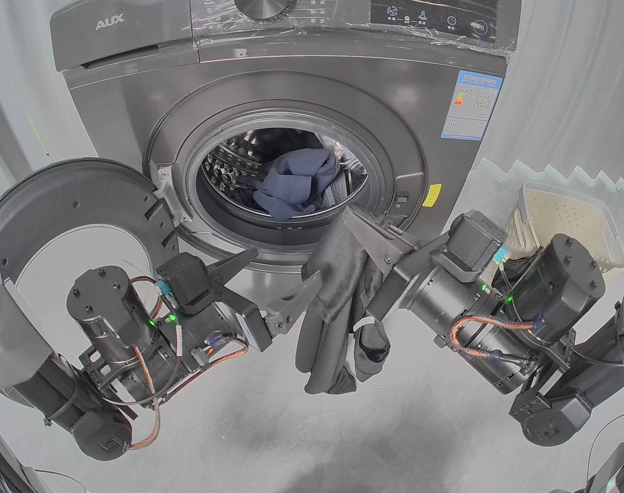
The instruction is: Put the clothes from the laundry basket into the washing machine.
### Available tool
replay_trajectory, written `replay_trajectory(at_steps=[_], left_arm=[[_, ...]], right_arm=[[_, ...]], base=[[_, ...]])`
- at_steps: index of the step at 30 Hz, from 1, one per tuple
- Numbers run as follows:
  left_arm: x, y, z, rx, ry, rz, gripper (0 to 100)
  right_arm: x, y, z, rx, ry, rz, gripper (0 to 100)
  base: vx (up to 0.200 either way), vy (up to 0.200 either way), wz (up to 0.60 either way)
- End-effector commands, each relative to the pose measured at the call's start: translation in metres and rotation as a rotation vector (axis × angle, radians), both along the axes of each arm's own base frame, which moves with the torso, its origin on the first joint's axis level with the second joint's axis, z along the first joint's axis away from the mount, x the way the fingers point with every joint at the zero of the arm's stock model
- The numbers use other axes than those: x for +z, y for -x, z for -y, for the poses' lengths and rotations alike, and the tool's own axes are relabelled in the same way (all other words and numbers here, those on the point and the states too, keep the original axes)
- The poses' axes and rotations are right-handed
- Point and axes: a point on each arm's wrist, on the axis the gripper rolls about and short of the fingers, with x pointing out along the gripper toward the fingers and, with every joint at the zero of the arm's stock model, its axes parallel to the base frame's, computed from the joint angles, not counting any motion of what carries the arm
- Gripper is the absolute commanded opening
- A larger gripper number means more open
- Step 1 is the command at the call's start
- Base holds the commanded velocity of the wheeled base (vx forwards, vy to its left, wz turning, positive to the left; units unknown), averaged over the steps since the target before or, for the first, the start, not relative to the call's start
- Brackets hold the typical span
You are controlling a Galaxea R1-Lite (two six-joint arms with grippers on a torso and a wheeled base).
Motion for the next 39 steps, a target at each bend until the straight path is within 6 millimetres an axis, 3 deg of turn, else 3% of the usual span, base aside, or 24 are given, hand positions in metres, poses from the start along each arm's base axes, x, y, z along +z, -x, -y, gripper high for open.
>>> replay_trajectory(at_steps=[1, 12, 18, 31, 39], left_arm=[[-0.003, -0.009, 0.012, -0.015, 0.003, 0.005, 100], [-0.02, -0.023, 0.034, -0.048, -0.048, 0.015, 100], [-0.012, -0.029, 0.038, -0.047, -0.023, 0.048, 100], [-0.008, -0.016, 0.047, -0.096, -0.018, 0.054, 100], [-0.013, -0.018, 0.044, -0.077, -0.032, 0.042, 100]], right_arm=[[-0.005, -0.002, -0.003, 0.001, 0.01, -0.009, 0], [-0.002, -0.004, -0.005, 0.003, -0.004, -0.005, 0], [-0.002, -0.004, -0.005, 0.004, -0.006, -0.007, 0], [-0.004, -0.007, -0.004, -0.005, -0.001, -0.012, 0], [-0.003, -0.009, -0.003, -0.014, -0.006, -0.008, 0]], base=[[0.0, 0.0, 0.0], [0.0, 0.0, 0.0], [0.0, 0.0, 0.0], [0.0, 0.0, 0.0], [0.0, 0.0, 0.0]])
